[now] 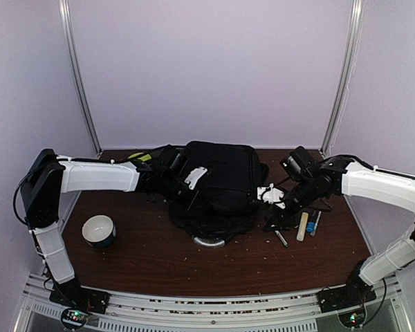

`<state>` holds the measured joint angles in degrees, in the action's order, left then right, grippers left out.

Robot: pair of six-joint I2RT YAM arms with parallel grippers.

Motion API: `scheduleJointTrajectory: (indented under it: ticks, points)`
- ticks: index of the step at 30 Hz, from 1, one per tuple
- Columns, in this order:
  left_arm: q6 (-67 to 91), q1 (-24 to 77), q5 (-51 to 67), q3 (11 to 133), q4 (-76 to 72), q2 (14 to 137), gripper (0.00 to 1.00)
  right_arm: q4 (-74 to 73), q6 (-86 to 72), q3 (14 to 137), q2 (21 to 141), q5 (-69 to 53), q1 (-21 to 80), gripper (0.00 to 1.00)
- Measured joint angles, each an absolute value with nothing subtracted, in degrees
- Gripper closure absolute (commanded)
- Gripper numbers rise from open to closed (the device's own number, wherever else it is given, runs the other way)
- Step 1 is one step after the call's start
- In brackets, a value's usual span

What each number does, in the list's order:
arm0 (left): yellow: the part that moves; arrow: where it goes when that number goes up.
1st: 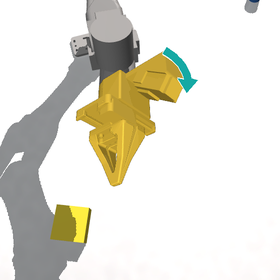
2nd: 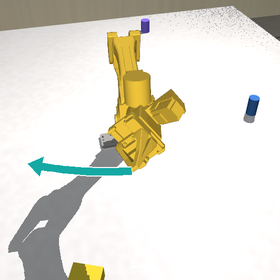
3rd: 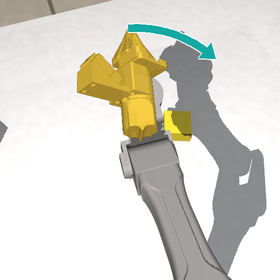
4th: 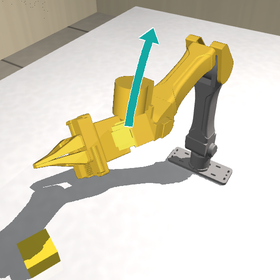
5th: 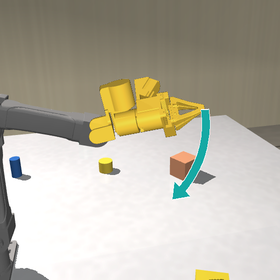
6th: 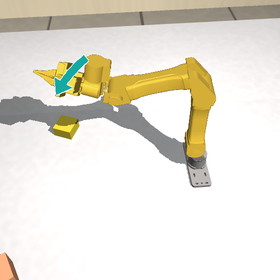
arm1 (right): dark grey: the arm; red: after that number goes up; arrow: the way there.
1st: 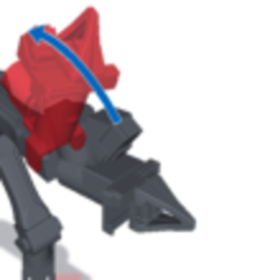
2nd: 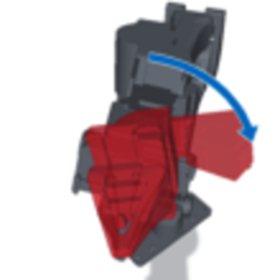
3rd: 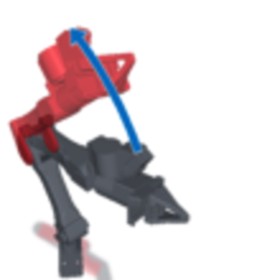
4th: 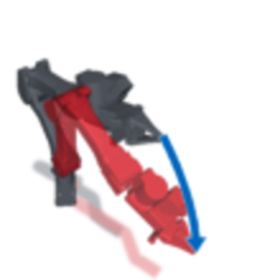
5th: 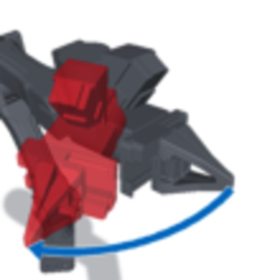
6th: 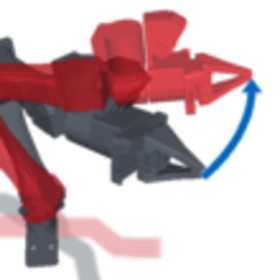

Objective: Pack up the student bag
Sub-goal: Place the largest pocket in the student bag, then pick up the largest pocket of the bag from the student bag.

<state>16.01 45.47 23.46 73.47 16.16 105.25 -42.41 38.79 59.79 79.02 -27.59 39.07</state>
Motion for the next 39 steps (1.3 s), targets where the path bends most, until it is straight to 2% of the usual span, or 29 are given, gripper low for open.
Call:
scheduleJointTrajectory:
  ticks: [19, 20, 23, 25, 33, 36, 39]
  points:
    - [17.96, 48.62, 16.1, 73.19, 16.53, 100.95, 1.0, -45.1, 37.3, 82.94, 91.09, -31.38, 37.3, 0.44]
    - [18.0, 48.86, 15.73, 72.99, 16.58, 100.73, 0.95, -45.21, 37.28, 83.02, 91.35, -31.62, 37.3, 0.44]
    - [18.0, 49.5, 15.09, 72.64, 16.67, 100.33, 0.7, -45.63, 37.12, 83.02, 92.29, -32.18, 37.26, 0.44]
    - [17.5, 49.89, 14.7, 72.62, 17.91, 99.66, 0.63, -45.84, 37.1, 83.02, 92.6, -32.36, 37.26, 0.44]
    - [14.41, 49.76, 5.69, 71.22, 23.75, 88.99, 0.53, -47.05, 37.01, 83.05, 92.62, -32.97, 36.82, 0.44]
    - [14.48, 48.01, 1.61, 66.17, 24.53, 79.94, 0.46, -46.87, 35.66, 83.44, 92.62, -33.43, 35.83, 0.44]
    - [15.42, 44.25, -2.72, 59.66, 24.18, 70.72, 0.45, -45.89, 33.91, 84.07, 92.62, -33.65, 34.89, 0.44]
